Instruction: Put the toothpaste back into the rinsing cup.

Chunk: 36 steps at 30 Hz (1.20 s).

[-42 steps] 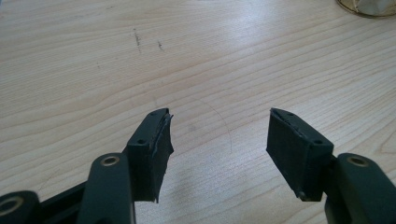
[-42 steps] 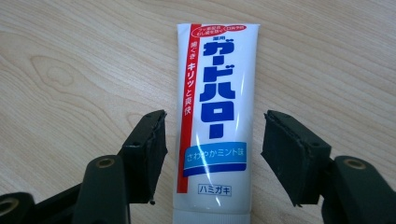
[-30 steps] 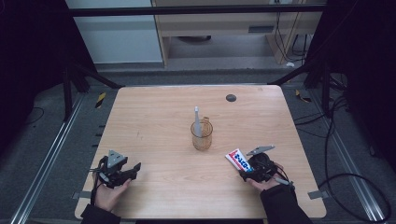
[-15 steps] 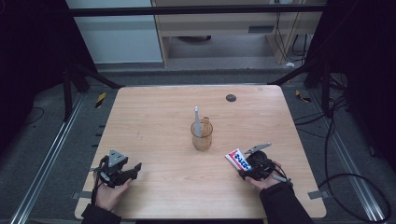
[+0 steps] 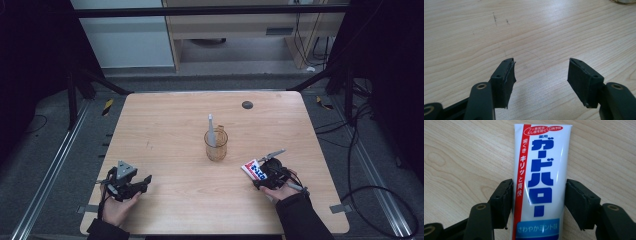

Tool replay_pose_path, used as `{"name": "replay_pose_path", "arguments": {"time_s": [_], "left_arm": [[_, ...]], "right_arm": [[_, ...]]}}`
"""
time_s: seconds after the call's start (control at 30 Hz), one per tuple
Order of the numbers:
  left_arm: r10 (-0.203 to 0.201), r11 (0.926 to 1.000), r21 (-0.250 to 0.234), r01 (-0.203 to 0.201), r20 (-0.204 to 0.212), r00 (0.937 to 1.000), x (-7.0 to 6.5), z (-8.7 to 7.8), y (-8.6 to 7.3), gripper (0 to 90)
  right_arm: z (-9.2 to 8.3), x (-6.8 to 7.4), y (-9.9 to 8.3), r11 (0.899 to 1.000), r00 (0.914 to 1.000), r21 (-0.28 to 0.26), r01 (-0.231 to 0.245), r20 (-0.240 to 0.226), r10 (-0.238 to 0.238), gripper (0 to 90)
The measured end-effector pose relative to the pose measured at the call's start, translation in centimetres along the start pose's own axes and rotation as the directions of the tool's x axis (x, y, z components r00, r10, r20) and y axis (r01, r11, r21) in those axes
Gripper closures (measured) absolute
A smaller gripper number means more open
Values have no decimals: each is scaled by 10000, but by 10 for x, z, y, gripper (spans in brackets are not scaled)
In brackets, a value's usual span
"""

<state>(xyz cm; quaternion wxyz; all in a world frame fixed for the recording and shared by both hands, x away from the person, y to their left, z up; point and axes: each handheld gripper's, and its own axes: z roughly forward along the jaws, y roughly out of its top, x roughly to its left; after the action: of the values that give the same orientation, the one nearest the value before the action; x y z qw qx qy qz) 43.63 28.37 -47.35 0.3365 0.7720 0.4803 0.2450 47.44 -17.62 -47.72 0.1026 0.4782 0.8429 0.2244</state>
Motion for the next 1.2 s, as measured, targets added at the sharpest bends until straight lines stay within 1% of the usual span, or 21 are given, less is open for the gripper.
{"name": "replay_pose_path", "arguments": {"time_s": [0.1,0.3,0.4,0.7,0.83,1.03,1.2], "left_arm": [[-3,10000,7,3,4,10000,0,0,0,376],[-4,10000,20,4,11,10000,0,1,0,376],[-3,10000,30,3,21,10000,0,1,0,375],[11,10000,82,-11,28,10000,0,1,0,374],[24,10000,92,-24,27,10000,0,1,0,374],[26,9999,111,-26,28,10000,0,2,0,374],[17,9999,118,-17,31,10000,0,2,0,375]], "right_arm": [[2,0,3,10000,10000,25,18,-32,-18,402],[5,-2,7,9999,9998,93,-101,-152,103,404],[5,-2,8,9999,9999,165,-44,-134,46,407],[4,-1,10,9986,9999,530,11,-159,-3,429],[4,0,11,9980,9999,633,30,-99,-24,442],[3,1,15,9953,10000,971,3,-89,5,490],[1,1,16,9949,10000,1003,-80,-49,85,565]]}}
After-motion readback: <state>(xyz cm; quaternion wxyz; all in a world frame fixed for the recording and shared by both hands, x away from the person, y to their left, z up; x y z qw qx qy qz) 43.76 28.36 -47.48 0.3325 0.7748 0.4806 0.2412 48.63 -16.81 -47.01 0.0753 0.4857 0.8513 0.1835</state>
